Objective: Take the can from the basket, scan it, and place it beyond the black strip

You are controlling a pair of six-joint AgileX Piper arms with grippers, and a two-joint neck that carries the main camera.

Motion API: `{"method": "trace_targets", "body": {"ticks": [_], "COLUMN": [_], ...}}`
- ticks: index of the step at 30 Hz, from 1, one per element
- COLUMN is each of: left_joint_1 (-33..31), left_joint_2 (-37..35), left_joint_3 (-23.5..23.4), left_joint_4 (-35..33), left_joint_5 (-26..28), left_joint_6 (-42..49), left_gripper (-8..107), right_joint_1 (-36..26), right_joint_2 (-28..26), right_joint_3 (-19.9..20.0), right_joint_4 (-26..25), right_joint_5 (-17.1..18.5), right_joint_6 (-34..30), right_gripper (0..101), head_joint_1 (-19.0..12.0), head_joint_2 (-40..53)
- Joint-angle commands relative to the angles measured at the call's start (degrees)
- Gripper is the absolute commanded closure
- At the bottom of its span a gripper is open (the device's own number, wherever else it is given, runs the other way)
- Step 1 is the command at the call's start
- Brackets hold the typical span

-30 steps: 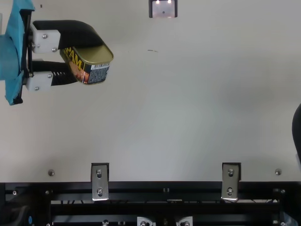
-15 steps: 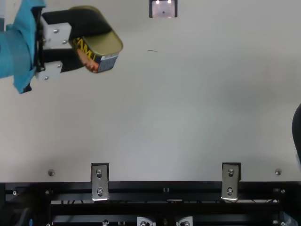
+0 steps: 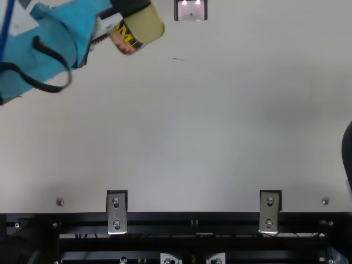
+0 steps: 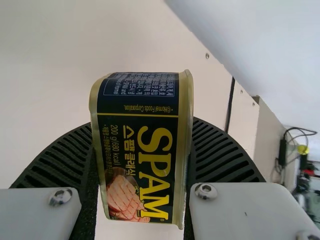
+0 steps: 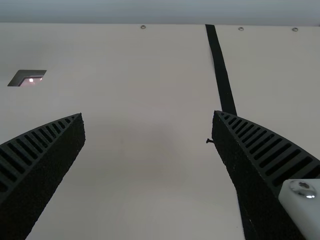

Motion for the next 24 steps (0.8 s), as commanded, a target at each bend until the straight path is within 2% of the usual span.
{"method": "trace_targets", "body": {"ticks": [1, 9, 10, 11, 14, 21, 24], "left_joint_1": [-3.0, -8.0, -8.4, -8.0, -8.4, -8.2, -8.8], "left_joint_2": [0.4, 4.0, 4.5, 4.0, 4.5, 4.7, 5.7], "left_joint_3": [-0.1, 0.0, -0.3, 0.0, -0.2, -0.2, 0.3], "left_joint_4": [5.3, 18.0, 18.2, 15.4, 17.9, 18.0, 19.5], "left_joint_5": [-6.9, -15.8, -15.7, -14.6, -15.8, -16.1, -18.0], "left_joint_6": [-1.7, -7.5, -8.3, -7.1, -8.4, -7.6, -6.4], "left_gripper": [89, 89, 89, 89, 89, 89, 89], "right_joint_1": [0.0, 0.0, 0.0, 0.0, 0.0, 0.0, 0.0], "right_joint_2": [0.0, 0.0, 0.0, 0.0, 0.0, 0.0, 0.0], "right_joint_3": [0.0, 0.0, 0.0, 0.0, 0.0, 0.0, 0.0], "right_joint_4": [0.0, 0.0, 0.0, 0.0, 0.0, 0.0, 0.0], "right_joint_5": [0.0, 0.0, 0.0, 0.0, 0.0, 0.0, 0.0], "right_joint_6": [0.0, 0.0, 0.0, 0.0, 0.0, 0.0, 0.0], "right_gripper": [0, 0, 0, 0, 0, 0, 0], "head_joint_1": [-0.2, -0.2, -0.2, -0.2, -0.2, -0.2, -0.2], "head_joint_2": [-0.1, -0.1, -0.1, -0.1, -0.1, -0.1, -0.1]}}
